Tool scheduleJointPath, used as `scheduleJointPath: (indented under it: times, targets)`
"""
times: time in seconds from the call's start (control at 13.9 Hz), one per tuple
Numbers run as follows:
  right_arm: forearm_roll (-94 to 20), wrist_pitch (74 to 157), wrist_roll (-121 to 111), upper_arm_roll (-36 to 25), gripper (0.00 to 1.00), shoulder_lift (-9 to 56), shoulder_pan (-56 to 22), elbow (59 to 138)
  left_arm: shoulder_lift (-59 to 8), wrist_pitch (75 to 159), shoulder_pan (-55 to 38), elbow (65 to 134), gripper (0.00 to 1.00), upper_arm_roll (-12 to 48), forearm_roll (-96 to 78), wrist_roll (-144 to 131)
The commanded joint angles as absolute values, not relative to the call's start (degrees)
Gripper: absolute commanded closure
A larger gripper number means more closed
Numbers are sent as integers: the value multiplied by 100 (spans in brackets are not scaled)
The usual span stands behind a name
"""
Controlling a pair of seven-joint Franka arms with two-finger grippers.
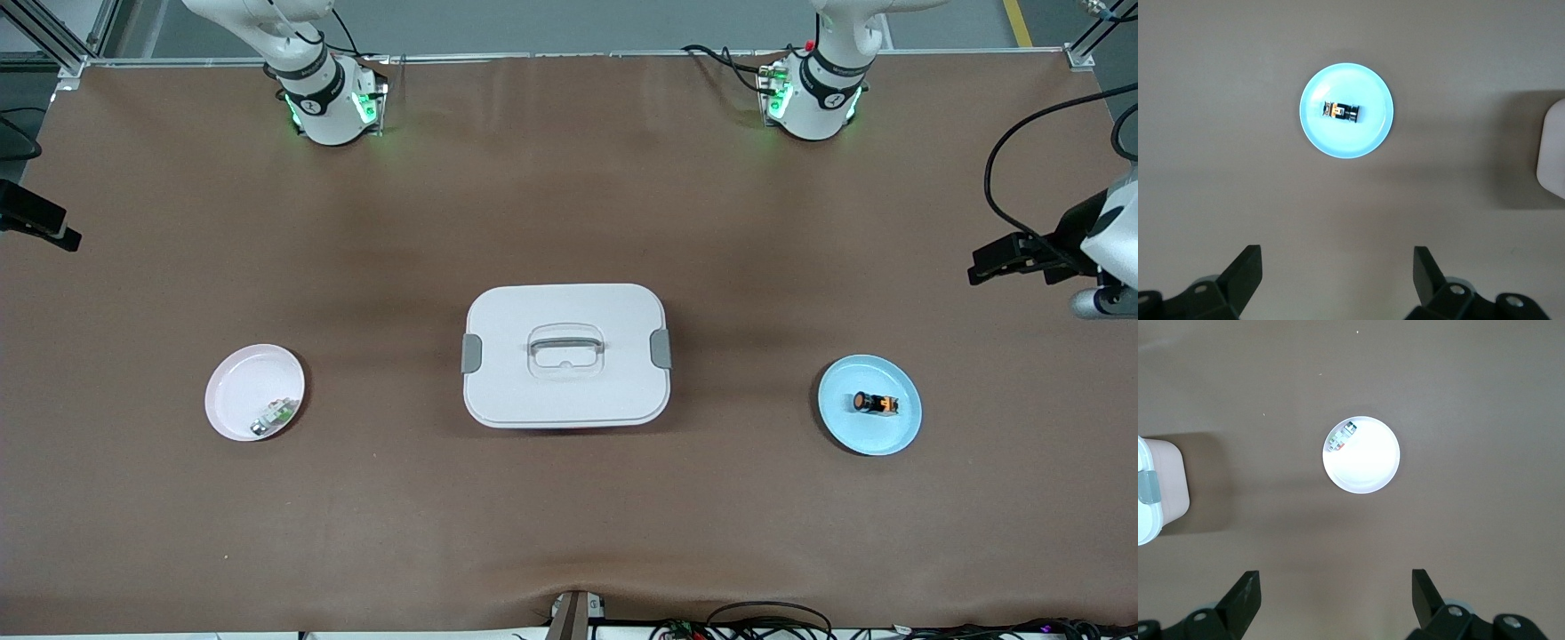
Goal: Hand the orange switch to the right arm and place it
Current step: 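Move the left gripper down over the black-orange switch on the blue plate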
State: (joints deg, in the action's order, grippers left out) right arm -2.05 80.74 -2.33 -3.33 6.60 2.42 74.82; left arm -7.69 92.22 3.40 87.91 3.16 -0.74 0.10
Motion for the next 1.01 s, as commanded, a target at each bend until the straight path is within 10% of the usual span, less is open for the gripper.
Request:
scheduleJointPath:
  times: [0.0, 0.93]
  targets:
    - [-290, 8112, -158, -264, 0, 633, 360, 7506, -1071, 9430, 413, 8701, 0, 334, 26, 149]
    - [-334, 8112, -167, -264, 0, 642, 396, 7506, -2767, 11232, 369, 8719, 0, 343, 61, 500]
